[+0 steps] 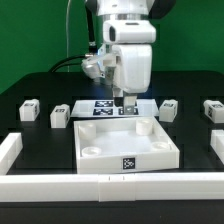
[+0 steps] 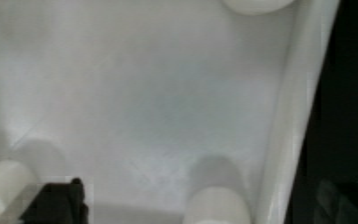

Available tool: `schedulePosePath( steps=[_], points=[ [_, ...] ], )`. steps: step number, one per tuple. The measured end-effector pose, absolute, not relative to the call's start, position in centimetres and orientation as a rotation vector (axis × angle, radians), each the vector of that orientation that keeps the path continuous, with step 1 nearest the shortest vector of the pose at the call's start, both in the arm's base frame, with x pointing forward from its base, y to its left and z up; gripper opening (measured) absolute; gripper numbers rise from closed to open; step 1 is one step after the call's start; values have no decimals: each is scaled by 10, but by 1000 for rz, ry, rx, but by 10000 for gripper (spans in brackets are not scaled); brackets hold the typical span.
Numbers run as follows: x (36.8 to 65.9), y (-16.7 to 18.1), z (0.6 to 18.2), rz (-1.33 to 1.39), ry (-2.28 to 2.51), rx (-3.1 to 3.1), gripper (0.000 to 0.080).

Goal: Assemble one leg

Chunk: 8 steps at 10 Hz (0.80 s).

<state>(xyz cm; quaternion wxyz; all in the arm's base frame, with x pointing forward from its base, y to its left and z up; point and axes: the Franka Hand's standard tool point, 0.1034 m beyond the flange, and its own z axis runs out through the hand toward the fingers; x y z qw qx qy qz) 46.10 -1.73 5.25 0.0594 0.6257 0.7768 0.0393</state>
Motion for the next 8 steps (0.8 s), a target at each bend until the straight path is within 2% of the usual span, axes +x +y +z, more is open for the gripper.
schedulePosePath(
  steps=[4,8],
  points=[
    [436,-27,16,60,2380,1974,650],
    [436,-22,5,51,2398,1982,650]
  ],
)
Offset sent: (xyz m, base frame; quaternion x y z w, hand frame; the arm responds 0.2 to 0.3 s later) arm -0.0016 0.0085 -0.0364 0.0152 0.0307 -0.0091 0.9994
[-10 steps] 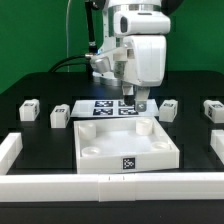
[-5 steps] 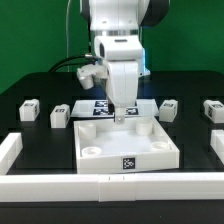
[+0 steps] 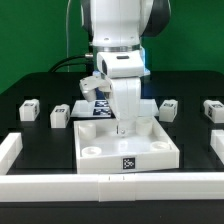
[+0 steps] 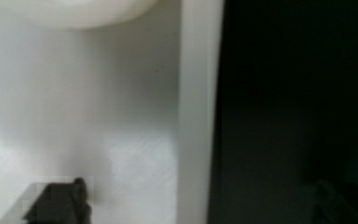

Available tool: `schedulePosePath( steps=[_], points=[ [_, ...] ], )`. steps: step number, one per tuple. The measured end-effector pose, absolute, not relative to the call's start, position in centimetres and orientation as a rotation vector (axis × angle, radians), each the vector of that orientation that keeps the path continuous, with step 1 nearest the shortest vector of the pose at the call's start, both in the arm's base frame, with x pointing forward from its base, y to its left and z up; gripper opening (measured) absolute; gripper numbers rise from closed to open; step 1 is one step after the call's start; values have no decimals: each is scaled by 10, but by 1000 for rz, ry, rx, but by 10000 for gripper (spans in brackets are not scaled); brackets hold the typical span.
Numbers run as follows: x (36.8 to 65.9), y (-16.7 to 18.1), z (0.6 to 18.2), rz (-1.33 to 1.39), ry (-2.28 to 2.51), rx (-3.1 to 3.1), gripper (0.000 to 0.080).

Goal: Assemble one leg

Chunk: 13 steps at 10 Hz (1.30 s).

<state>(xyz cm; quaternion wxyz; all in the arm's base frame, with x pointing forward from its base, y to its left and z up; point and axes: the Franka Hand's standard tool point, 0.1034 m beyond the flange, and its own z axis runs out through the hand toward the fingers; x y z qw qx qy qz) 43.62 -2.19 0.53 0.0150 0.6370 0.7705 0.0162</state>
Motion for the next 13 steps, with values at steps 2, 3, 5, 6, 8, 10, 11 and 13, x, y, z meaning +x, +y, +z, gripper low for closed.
schedulePosePath(
  steps=[2,3,5,6,8,10,11,13],
  points=[
    [436,-22,5,50,2397,1983,391],
    [436,-23,5,50,2397,1984,391],
    [436,-23,5,50,2397,1984,72],
    [436,-23,5,49,2397,1984,72],
    [436,-23,5,49,2397,1984,58],
    [436,-23,5,49,2397,1984,58],
    [436,-23,5,49,2397,1984,58],
    [439,-12,5,76,2320,2062,58]
  ],
)
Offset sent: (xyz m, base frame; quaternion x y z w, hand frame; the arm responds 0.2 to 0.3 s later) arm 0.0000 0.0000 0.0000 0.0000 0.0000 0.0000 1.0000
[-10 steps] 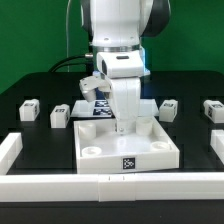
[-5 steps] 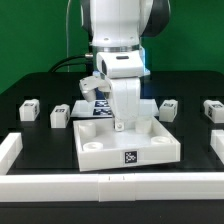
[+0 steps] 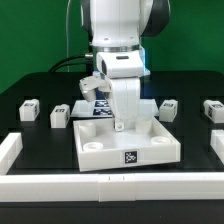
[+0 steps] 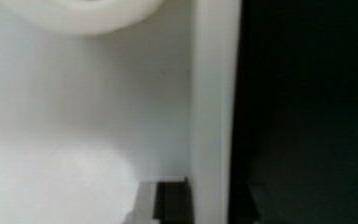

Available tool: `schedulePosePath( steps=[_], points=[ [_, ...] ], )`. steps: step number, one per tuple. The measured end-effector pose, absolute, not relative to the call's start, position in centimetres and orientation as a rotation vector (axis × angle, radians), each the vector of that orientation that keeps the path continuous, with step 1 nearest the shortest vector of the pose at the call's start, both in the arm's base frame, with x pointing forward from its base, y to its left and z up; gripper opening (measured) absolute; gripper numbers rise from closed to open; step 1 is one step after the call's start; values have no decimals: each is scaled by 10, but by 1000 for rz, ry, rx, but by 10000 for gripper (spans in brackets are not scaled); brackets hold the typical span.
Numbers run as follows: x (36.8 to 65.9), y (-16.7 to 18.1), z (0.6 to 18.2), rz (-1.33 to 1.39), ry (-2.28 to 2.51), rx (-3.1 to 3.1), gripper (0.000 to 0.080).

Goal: Assemble one leg

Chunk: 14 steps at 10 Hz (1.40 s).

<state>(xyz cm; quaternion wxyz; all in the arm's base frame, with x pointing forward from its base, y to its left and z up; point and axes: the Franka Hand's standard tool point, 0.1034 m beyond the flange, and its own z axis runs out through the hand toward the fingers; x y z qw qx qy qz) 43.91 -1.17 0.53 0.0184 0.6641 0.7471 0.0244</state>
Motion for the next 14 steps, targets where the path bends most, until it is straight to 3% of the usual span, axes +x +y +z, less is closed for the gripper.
schedulePosePath(
  steps=[5,10,11,12,13,14],
  points=[
    [469,40,6,133,2243,2115,58],
    [474,51,6,144,2245,2111,58],
    [473,51,6,144,2245,2111,147],
    [473,51,6,144,2245,2111,324],
    [473,51,6,144,2245,2111,324],
    [473,51,6,144,2245,2111,506]
  ],
)
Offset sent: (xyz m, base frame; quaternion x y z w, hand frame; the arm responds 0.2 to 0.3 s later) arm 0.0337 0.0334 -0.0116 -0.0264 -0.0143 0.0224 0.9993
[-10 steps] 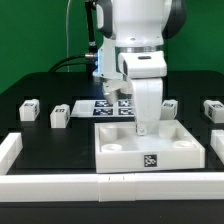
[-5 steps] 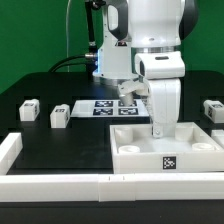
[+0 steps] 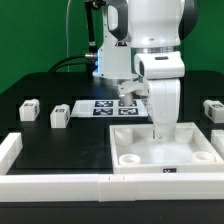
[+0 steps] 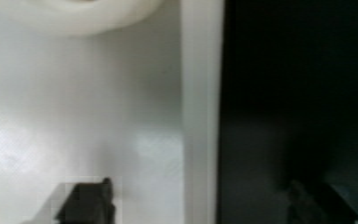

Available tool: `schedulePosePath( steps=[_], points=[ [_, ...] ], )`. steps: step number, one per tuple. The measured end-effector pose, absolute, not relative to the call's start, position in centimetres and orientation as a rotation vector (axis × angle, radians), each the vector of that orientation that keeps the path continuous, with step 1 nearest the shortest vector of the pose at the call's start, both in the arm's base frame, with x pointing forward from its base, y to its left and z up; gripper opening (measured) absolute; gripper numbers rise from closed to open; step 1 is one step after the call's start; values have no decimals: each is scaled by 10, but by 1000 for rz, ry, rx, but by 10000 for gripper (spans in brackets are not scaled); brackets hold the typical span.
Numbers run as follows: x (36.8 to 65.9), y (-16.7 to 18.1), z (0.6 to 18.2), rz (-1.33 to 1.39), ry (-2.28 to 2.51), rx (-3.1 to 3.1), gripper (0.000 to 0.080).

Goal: Assemble one leg

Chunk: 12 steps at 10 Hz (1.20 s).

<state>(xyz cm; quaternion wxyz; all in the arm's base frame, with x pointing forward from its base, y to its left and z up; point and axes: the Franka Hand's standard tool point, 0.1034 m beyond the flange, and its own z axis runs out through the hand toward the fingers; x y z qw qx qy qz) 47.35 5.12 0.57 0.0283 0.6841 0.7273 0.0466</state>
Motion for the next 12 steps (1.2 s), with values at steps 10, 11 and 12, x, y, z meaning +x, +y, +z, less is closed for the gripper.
schedulePosePath(
  steps=[10,11,12],
  points=[
    [459,59,33,174,2160,2173,649],
    [453,67,44,188,2120,2202,649],
    [448,76,52,201,2079,2237,649]
  ],
)
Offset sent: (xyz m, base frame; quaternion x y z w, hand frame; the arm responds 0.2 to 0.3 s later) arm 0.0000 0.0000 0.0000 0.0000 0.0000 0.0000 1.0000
